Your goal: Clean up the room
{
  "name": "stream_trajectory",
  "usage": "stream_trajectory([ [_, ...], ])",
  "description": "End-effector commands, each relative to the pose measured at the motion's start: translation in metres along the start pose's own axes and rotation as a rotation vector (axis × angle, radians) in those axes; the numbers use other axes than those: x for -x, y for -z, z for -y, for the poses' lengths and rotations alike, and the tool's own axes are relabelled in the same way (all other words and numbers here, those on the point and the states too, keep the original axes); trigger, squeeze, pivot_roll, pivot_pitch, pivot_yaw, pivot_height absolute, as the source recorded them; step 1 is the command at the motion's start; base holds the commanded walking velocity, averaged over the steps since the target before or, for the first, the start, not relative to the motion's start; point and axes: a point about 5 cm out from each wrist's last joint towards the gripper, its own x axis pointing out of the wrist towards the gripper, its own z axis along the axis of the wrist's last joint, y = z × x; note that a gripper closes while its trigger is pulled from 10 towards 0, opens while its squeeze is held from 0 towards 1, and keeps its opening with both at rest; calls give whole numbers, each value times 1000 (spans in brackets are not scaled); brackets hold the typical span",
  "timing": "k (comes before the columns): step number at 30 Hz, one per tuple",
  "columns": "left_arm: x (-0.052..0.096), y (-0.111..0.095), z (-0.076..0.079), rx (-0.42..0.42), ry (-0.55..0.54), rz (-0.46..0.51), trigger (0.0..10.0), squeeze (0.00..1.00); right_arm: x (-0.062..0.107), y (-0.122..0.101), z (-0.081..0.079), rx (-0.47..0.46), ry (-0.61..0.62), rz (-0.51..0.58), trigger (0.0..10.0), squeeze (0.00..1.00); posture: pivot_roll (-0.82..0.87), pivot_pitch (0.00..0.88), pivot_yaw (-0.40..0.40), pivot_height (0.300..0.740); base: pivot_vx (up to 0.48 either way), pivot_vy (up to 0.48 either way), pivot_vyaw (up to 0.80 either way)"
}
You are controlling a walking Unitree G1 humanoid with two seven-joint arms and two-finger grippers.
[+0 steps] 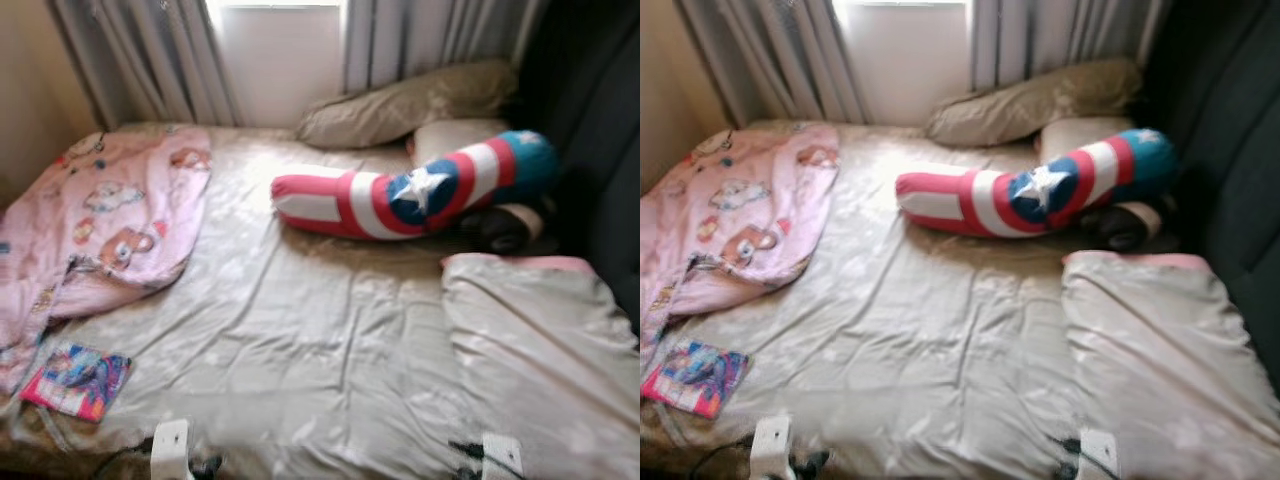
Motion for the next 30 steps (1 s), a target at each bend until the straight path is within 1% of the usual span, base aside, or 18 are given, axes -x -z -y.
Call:
stream_trajectory([
  [1,-1,-1,2,-5,3,-2,10000,0,1,1,6,2,17,-4,10000,0,56,21,21,740,0,390,0],
  [5,-1,-1,2,-5,4,-2,10000,0,1,0,6,0,14,0,10000,0,56,21,21,740,0,396,0],
  [30,-1,0,3,-8,11,-3,10000,0,0,-1,3,5,1,1,10000,0,59,19,18,740,0,480,0],
])
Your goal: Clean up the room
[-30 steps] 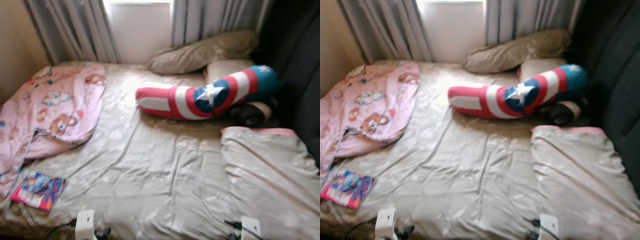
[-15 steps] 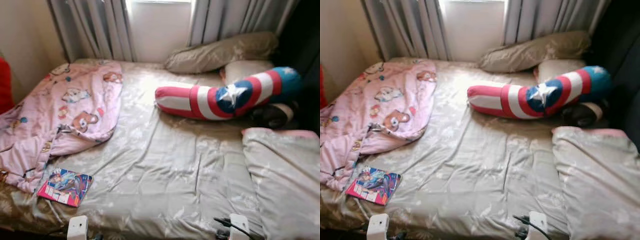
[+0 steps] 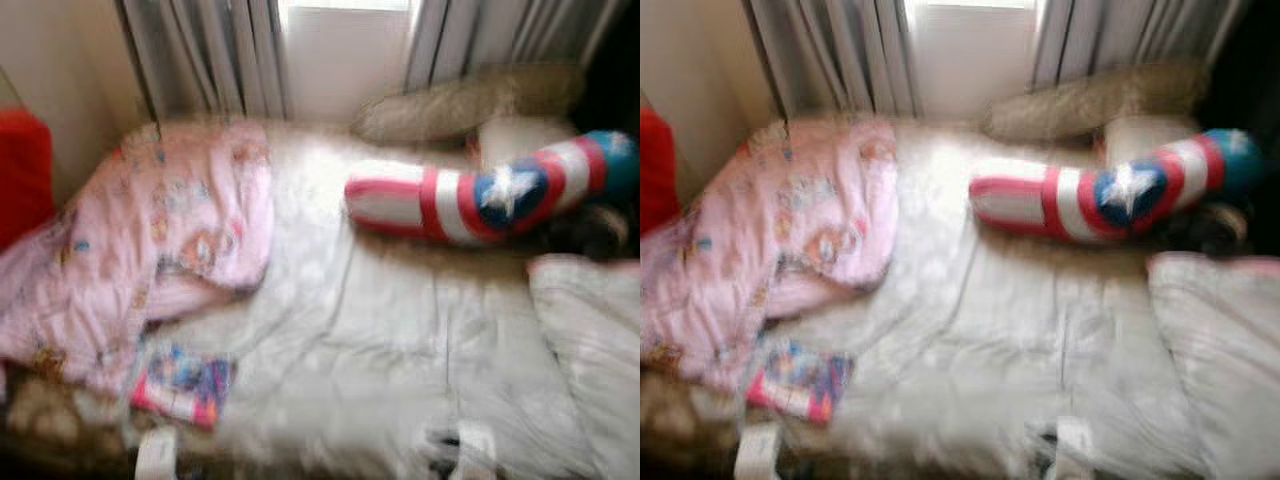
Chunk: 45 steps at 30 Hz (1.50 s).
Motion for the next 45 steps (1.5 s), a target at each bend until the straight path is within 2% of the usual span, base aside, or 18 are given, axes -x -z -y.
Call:
stream_trajectory([
  [1,-1,2,7,-6,19,-10,10000,0,3,5,12,-2,34,-18,10000,0,58,19,18,740,0,480,0],
  [36,-1,3,9,0,18,-10,10000,0,2,5,7,15,3,-18,10000,0,62,12,10,740,0,480,0],
  [45,-2,2,11,-11,27,-12,10000,0,1,3,7,18,5,-15,10000,0,56,0,7,740,0,65,0],
])
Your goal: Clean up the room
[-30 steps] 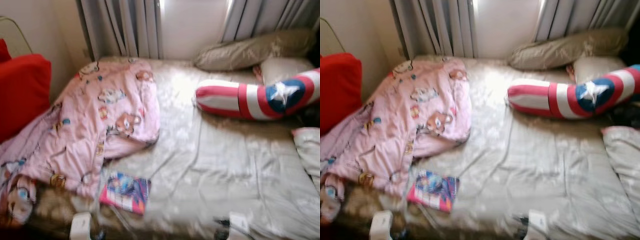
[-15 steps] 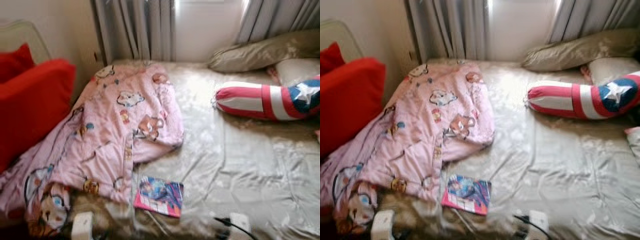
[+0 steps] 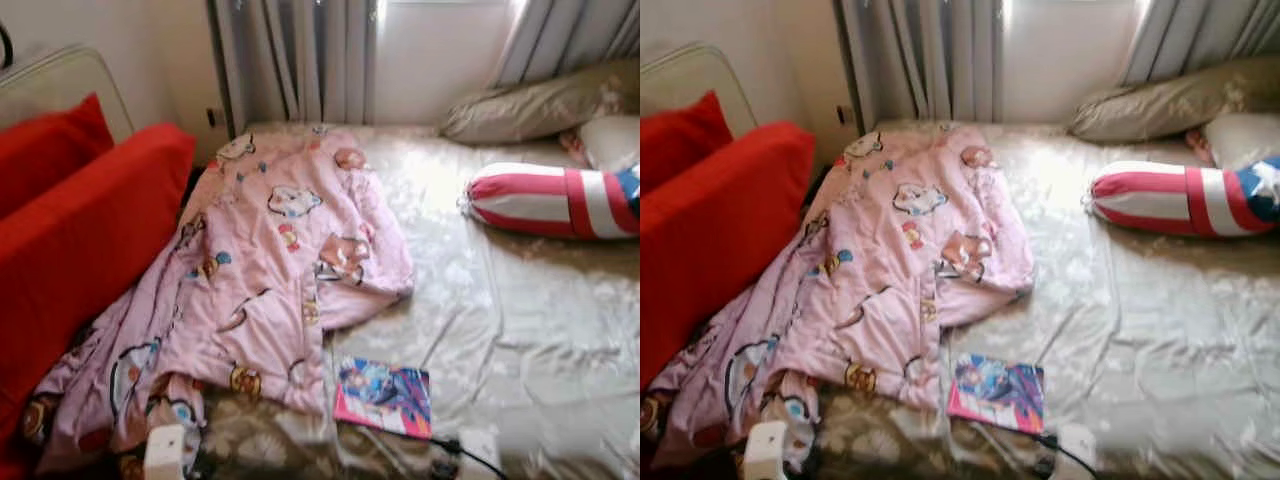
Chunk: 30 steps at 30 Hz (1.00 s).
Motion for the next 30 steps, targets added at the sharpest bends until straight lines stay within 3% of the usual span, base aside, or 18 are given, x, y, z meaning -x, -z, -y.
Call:
stream_trajectory([
  [1,-1,1,8,1,22,-8,10000,0,2,-1,11,9,30,-3,10000,0,59,0,6,740,0,0,0],
  [14,-5,-10,13,-13,39,14,10000,0,-5,-27,1,9,2,64,10000,0,53,0,13,740,0,0,0],
  [20,-5,-14,14,26,39,40,10000,0,-6,-43,-5,17,-16,140,10000,0,34,0,31,740,0,0,0],
  [22,-5,-13,13,22,38,42,10000,0,-6,-46,-5,17,-15,159,10000,0,27,0,34,740,0,0,0],
  [25,-4,-11,13,31,27,50,10000,0,-5,-50,0,-71,6,206,10000,0,34,0,29,740,0,0,0],
  [30,-3,-6,13,43,13,39,10000,0,-4,-48,5,-76,13,208,10000,0,45,0,20,740,0,0,0],
])
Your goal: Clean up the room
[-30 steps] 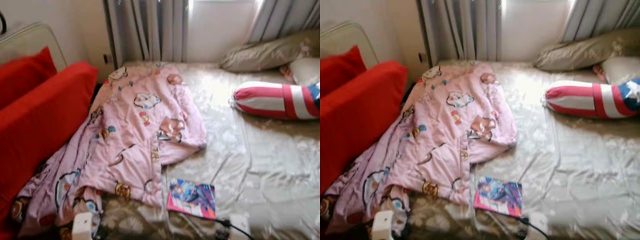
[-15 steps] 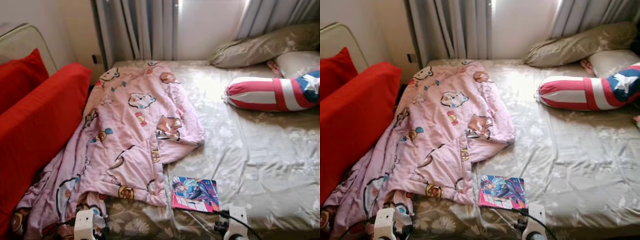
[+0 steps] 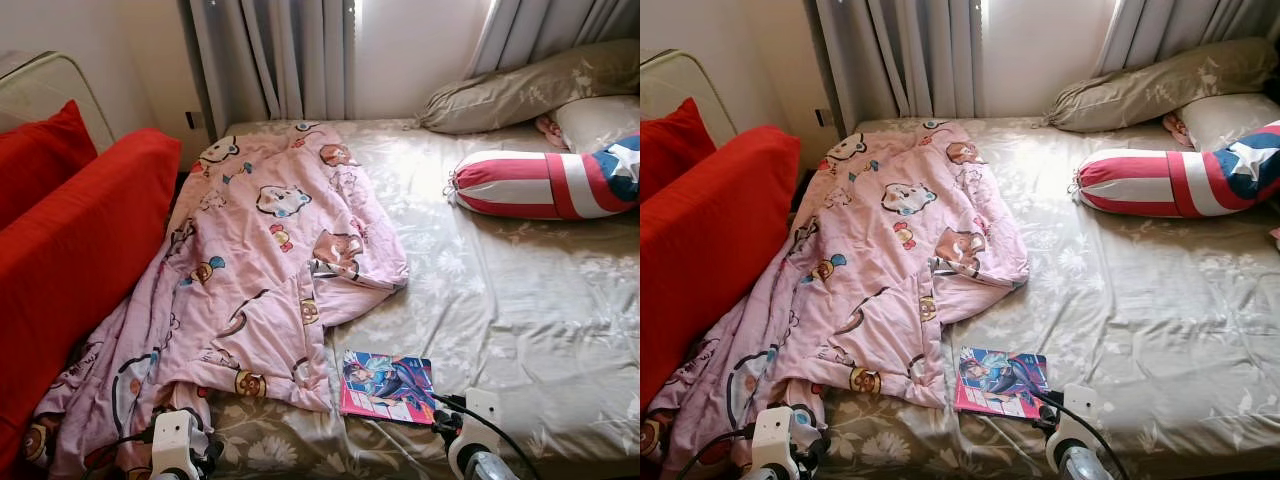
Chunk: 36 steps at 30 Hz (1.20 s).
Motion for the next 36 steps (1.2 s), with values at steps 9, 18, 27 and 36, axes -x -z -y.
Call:
stream_trajectory([
  [9,11,42,8,58,-34,-92,10000,0,12,12,35,-14,26,-16,10000,0,75,0,1,740,0,0,0],
  [18,-5,-16,17,7,25,89,10000,0,15,3,57,-35,73,-3,10000,0,43,0,-23,740,0,0,0],
  [27,-5,-31,0,14,-22,122,10000,0,32,30,82,-65,122,-93,10000,0,21,0,-103,740,0,0,0],
  [36,-2,-23,-12,12,-52,83,10000,0,12,15,39,-68,68,-69,10000,0,61,0,-133,740,0,0,0],
])
